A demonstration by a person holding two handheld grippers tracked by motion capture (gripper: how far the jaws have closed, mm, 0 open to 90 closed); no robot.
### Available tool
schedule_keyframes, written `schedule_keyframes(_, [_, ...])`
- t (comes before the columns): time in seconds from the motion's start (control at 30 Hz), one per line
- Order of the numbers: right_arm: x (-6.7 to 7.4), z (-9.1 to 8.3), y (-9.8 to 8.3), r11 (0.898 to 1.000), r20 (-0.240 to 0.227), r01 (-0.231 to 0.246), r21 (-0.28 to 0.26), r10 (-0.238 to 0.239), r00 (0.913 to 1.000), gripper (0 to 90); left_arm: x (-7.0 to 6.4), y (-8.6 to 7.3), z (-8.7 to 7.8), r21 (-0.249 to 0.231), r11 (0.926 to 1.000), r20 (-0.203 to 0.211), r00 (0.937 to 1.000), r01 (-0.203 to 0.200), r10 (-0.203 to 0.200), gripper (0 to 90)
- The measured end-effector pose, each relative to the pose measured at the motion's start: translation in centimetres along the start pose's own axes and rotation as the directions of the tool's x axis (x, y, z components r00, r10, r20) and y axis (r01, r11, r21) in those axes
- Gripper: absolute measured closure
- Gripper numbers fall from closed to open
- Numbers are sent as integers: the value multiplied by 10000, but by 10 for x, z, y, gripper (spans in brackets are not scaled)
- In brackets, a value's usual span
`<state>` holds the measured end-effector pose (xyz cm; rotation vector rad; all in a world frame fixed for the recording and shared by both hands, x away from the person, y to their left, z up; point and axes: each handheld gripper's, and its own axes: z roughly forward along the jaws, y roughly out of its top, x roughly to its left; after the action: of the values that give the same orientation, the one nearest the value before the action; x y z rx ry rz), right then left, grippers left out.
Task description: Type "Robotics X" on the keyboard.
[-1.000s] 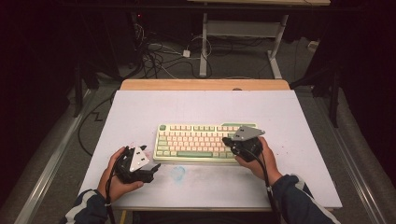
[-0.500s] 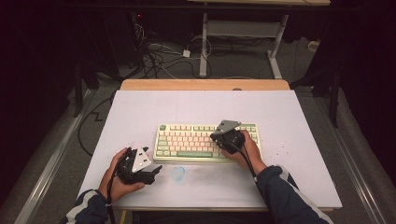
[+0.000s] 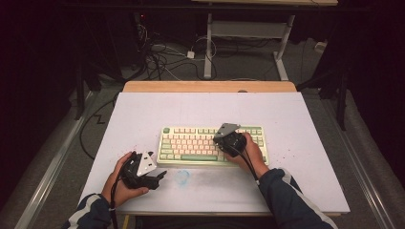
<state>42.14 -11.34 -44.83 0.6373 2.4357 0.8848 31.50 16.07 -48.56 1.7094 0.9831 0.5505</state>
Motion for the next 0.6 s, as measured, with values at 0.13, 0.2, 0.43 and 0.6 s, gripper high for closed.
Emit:
schedule_keyframes(0.13, [-4, -8, -1, 9989, -65, -302, -350, 300, 9995, 900, 0, 0, 0, 0, 10000, -26, 10000, 21, -21, 189])
schedule_keyframes(0.2, [-6, -12, -1, 9977, -36, -399, -554, 398, 9992, 893, 1, 0, 1, 36, 10000, -44, 10000, 14, -14, 190])
schedule_keyframes(0.43, [-8, -25, -4, 9930, 28, -616, -1009, 622, 9981, 877, 0, -1, 1, 111, 9999, -55, 10000, -66, 66, 190])
schedule_keyframes(0.6, [-9, -33, -6, 9911, 48, -619, -1180, 629, 9980, 834, 0, -1, 1, 113, 9999, -62, 9999, -91, 92, 190])
